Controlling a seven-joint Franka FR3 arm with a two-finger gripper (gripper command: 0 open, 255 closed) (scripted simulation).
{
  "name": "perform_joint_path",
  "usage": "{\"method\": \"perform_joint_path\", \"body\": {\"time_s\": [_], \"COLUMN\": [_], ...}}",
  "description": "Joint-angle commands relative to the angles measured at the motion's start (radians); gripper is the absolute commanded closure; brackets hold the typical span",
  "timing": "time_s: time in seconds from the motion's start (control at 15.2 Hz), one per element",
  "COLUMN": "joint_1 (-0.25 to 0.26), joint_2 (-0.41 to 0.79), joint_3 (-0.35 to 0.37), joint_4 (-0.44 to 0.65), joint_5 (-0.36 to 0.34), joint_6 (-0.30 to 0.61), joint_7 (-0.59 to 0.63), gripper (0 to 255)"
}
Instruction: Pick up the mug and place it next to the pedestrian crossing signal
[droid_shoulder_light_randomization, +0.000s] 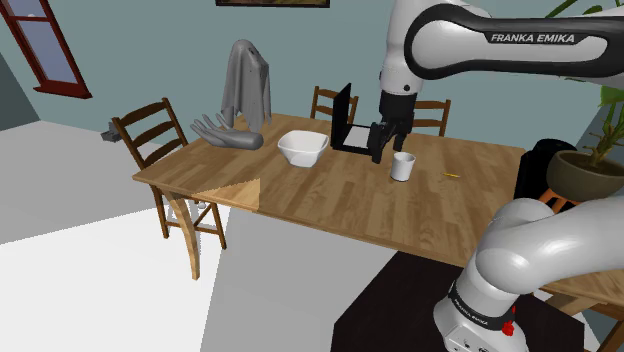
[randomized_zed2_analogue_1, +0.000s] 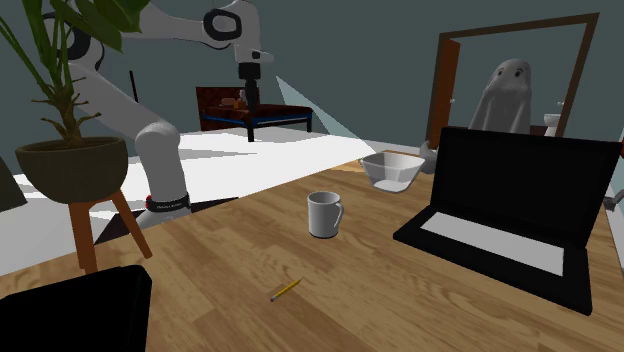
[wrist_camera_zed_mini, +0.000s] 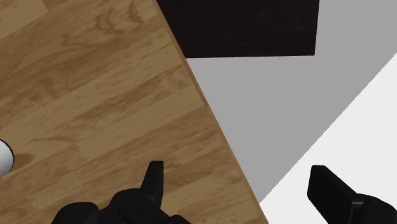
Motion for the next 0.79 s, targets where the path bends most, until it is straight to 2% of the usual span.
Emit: {"method": "perform_joint_path", "body": {"time_s": [0.0, 0.73], "joint_1": [0.0, -0.096], "joint_2": [0.0, 0.166], "joint_3": [0.0, -0.188], "joint_4": [0.0, -0.059], "joint_5": [0.0, -0.137], "joint_6": [0.0, 0.227], "joint_7": [0.0, -0.194], "gripper": [0, 0]}}
